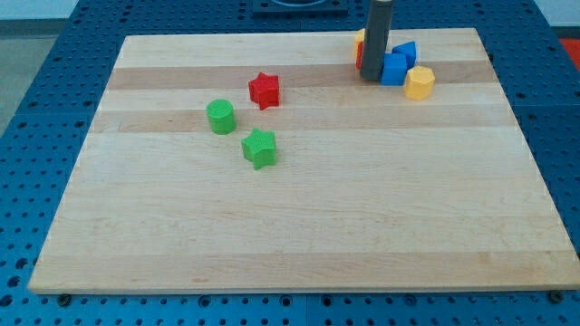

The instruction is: Slide the red star into the yellow hexagon

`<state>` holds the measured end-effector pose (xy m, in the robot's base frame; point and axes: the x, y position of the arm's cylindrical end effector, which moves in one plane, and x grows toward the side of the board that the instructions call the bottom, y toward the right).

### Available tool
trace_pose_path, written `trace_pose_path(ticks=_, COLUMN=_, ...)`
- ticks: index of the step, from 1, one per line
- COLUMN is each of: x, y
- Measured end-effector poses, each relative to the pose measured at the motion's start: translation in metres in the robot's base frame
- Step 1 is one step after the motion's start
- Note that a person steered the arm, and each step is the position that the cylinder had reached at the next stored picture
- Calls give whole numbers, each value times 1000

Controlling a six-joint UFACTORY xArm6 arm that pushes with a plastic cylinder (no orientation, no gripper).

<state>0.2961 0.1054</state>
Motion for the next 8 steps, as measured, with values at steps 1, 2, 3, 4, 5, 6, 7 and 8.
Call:
trace_pose_path(ticks=1, x=5, y=-20)
trace_pose_path(ticks=2, x=22, y=-54)
trace_pose_path(ticks=3, x=44, y=-84)
trace_pose_path(ticks=4, x=77, y=-115)
trace_pose_path(ticks=5, x=102, y=-143)
trace_pose_path(ticks=6, x=108, y=-174)
trace_pose_path(ticks=7, x=64, y=-197)
trace_pose_path(ticks=8, x=36, y=-200)
